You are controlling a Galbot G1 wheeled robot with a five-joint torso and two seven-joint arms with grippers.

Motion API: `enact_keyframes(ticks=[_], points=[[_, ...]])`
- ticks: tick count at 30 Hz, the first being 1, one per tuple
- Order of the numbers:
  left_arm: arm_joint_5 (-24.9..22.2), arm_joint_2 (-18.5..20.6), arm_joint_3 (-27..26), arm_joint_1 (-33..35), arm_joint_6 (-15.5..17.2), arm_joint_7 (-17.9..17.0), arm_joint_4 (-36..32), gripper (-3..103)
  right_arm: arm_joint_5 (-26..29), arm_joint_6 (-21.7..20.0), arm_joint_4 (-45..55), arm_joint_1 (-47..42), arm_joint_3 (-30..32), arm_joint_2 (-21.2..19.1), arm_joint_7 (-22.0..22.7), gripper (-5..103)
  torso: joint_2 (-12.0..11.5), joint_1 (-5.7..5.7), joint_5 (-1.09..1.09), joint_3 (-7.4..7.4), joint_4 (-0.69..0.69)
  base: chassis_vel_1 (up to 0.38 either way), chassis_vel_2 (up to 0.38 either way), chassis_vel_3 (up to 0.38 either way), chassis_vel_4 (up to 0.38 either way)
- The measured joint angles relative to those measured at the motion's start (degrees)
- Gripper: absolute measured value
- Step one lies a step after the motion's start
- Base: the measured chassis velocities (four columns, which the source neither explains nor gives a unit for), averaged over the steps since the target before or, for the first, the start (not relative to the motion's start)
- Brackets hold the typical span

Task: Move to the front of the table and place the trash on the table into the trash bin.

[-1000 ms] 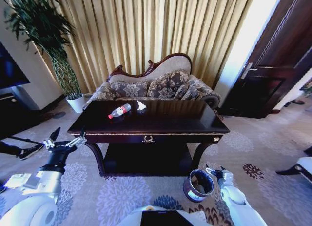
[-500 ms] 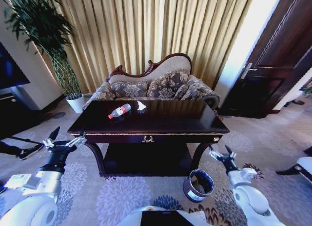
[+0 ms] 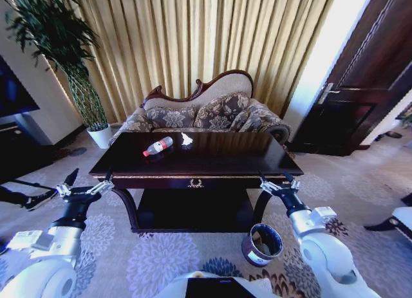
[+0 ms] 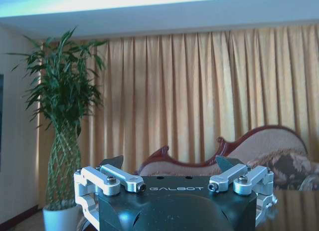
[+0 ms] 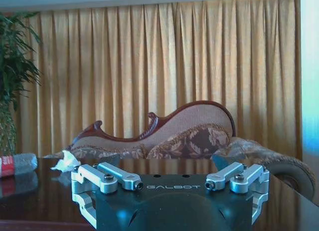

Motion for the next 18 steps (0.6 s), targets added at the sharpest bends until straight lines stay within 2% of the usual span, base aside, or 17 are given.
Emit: enact_keyframes(ticks=[9, 18], points=[[0.6, 0.3, -0.3, -0.2, 5.2, -1.8, 0.0, 100, 0.3, -1.2, 1.9, -0.1, 0.6, -0.5, 0.0, 100, 0.0, 0.0, 0.0, 0.0, -0.01, -0.006, 0.005, 0.005, -0.007], [0.7, 0.7, -0.3, -0.4, 5.2, -1.9, 0.0, 100, 0.4, -1.2, 1.6, 0.0, 0.7, -0.5, 0.0, 100, 0.0, 0.0, 0.0, 0.0, 0.0, -0.067, 0.064, 0.067, -0.07]])
